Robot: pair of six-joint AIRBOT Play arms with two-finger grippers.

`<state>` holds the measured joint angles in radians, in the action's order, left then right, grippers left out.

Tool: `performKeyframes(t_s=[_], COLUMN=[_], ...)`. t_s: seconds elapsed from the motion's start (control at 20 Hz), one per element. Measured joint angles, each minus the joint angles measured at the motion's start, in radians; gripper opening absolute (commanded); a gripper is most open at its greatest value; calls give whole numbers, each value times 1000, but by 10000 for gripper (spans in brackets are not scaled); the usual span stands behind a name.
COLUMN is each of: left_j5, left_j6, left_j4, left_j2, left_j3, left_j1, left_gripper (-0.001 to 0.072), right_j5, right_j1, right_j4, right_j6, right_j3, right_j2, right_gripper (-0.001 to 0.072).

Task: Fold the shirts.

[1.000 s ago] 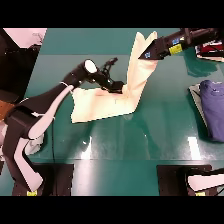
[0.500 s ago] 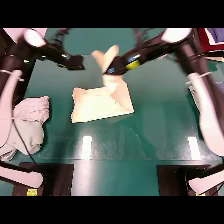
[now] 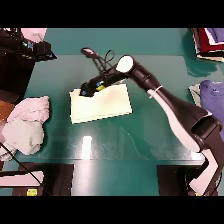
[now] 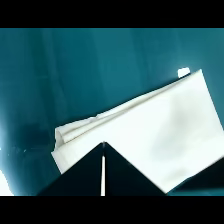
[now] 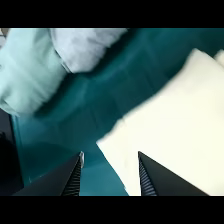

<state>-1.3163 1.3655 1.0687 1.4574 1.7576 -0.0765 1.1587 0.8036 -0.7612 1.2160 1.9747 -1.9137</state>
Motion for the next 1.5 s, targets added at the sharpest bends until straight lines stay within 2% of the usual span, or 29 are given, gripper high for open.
performKeyframes(t_s=[0.2,0.35,0.4,0.45,0.65,0.7,1.0,1.05,1.15,1.3,1.5], left_j5=[-23,-31,-32,-32,-34,-34,-35,-35,-35,-37,-38], left_j6=[-8,-10,-11,-12,-21,-23,-29,-31,-31,-31,-31], left_j4=[-1,-2,-2,-2,-3,-4,-5,-5,-6,-7,-21], left_j2=[-7,-7,-8,-8,-8,-8,-8,-8,-8,-8,-8], left_j3=[-2,-4,-4,-4,-5,-5,-5,-5,-5,-5,-5], left_j1=[-7,-9,-10,-10,-10,-10,-10,-10,-10,-10,-9], left_gripper=[27,27,27,27,27,27,27,27,27,27,27], right_j5=[207,279,281,277,217,205,115,95,48,3,11], right_j1=[-168,-311,-352,-393,-494,-504,-440,-417,-373,-319,-297], right_j4=[-115,-159,-160,-157,-53,-20,141,152,152,140,150], right_j6=[74,108,111,117,126,127,105,101,95,65,29], right_j3=[-22,-122,-166,-216,-376,-410,-481,-474,-454,-420,-363], right_j2=[24,64,79,91,85,72,-3,-14,-34,-50,-47], right_gripper=[410,429,601,720,715,686,675,644,303,18,18])
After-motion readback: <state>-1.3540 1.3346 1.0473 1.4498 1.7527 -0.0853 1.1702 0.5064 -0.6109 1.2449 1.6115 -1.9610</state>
